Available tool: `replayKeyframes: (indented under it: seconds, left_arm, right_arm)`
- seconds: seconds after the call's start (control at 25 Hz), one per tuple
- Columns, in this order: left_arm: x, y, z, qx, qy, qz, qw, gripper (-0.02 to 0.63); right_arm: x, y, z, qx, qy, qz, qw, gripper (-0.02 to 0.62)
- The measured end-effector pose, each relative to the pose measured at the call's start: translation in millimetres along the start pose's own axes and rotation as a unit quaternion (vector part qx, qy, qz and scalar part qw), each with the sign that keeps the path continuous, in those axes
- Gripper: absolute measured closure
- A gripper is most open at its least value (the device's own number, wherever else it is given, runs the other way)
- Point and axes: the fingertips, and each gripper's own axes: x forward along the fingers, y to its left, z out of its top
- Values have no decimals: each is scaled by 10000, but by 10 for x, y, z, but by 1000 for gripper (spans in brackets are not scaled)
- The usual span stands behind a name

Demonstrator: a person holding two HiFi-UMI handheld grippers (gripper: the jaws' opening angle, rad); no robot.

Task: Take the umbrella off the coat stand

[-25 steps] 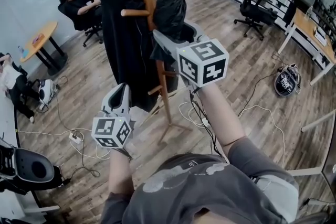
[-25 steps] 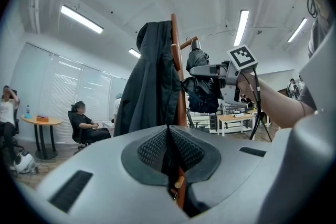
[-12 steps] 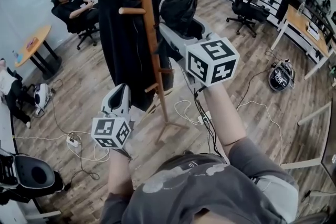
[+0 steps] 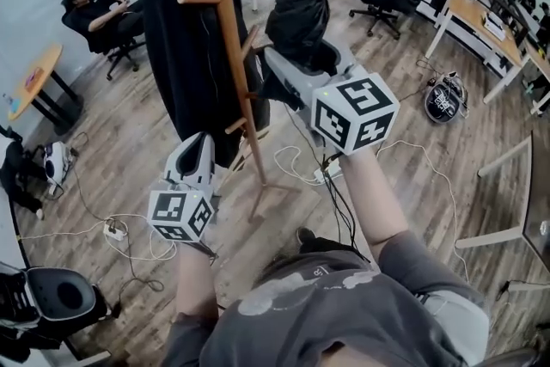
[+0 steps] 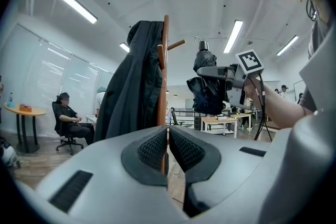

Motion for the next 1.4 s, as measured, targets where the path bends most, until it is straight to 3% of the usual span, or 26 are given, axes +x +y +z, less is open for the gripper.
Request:
replayKeyframes:
  seconds: [0.12, 0.36, 0.52, 0.92, 1.4]
  left_arm:
    - [-30, -53, -82, -41, 44, -118, 9999, 600]
    - [-102, -138, -221, -137, 166, -171, 9996, 600]
    - [-197, -339, -290, -83, 213, -219, 9995, 600]
    - [-688, -995, -546, -261, 370, -96, 9989, 600]
    - [-1463, -2017, -625, -243, 468, -64, 9986, 600]
  right_arm:
    - [-178, 30, -178, 68, -19, -105, 9999, 319]
    - [-520, 61, -535, 681, -42, -182, 9975, 320]
    - [-841, 95, -642, 758, -190, -259, 9966, 321]
    - [-1507, 560, -959, 884, 109, 276, 9956, 321]
    - [-2834, 1186, -1104, 1122, 503, 615, 9905, 321]
